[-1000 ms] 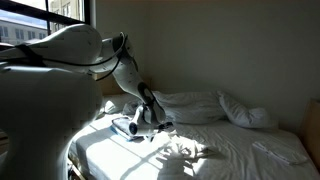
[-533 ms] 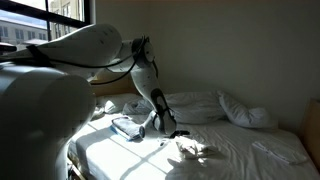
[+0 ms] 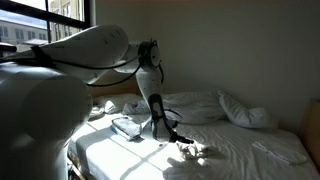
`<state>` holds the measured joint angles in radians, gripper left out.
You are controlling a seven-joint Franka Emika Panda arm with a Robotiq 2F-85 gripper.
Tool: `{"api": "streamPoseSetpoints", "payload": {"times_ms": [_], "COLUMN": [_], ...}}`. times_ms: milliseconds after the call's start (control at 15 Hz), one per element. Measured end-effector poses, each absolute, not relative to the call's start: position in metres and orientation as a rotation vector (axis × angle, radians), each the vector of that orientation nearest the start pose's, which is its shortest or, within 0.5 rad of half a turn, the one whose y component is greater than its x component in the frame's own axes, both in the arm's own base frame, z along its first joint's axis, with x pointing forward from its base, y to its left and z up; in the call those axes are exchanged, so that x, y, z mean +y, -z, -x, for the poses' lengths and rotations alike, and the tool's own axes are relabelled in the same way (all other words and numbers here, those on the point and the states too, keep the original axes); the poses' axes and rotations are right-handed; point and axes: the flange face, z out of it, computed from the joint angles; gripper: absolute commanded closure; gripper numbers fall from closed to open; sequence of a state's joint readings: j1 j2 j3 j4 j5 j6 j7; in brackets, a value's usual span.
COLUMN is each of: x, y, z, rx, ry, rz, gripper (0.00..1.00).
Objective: Fold the cloth
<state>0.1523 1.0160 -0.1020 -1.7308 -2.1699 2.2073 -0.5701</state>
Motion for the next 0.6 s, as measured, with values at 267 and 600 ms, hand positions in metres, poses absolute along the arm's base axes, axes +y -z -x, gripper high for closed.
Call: {"api": "streamPoseSetpoints", "payload": {"times_ms": [267,600], "x": [0.013,0.0], "y": [0.022,0.041], "z": [-0.595,-0.577], "rx": [1.998,2.126], "ry": [0.599,0.489], "rz": [-0.575,-0.752], "gripper": [0.0,0.0]}}
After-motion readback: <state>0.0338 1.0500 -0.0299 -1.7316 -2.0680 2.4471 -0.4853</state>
